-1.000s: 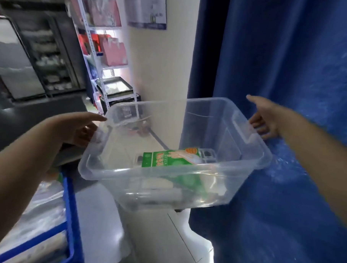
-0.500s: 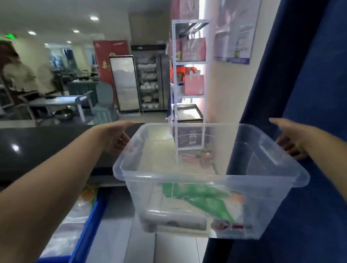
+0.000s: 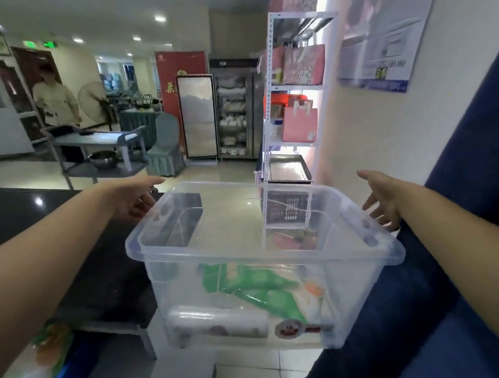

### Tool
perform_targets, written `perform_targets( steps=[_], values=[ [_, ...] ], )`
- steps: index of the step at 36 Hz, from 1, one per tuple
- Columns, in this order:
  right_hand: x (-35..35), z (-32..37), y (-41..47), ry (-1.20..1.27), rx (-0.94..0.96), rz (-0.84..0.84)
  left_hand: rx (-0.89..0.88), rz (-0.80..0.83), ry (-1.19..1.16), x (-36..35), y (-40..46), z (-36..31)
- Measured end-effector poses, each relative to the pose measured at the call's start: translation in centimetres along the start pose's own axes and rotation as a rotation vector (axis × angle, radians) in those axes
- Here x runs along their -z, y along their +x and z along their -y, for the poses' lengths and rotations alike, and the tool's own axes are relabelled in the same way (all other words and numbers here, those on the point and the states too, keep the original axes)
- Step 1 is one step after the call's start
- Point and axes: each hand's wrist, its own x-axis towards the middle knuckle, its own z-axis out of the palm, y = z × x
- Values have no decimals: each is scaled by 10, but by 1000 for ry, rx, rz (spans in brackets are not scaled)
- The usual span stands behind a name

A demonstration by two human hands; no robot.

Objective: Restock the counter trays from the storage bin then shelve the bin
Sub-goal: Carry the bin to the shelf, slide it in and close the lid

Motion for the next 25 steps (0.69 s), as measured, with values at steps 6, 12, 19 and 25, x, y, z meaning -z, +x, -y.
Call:
perform_targets(
  steps=[6, 12, 19, 25],
  values=[
    [11, 54, 106, -41, -39, 3, 22, 60, -43, -27, 96, -51],
    [32, 78, 207, -22, -86, 42, -27, 108, -28, -63, 181, -105],
    [45, 68, 320, 190, -170, 66, 56, 152, -52, -132, 277, -144],
    [38, 81, 432, 233, -182, 98, 170, 136, -146, -191, 371, -152]
  ],
)
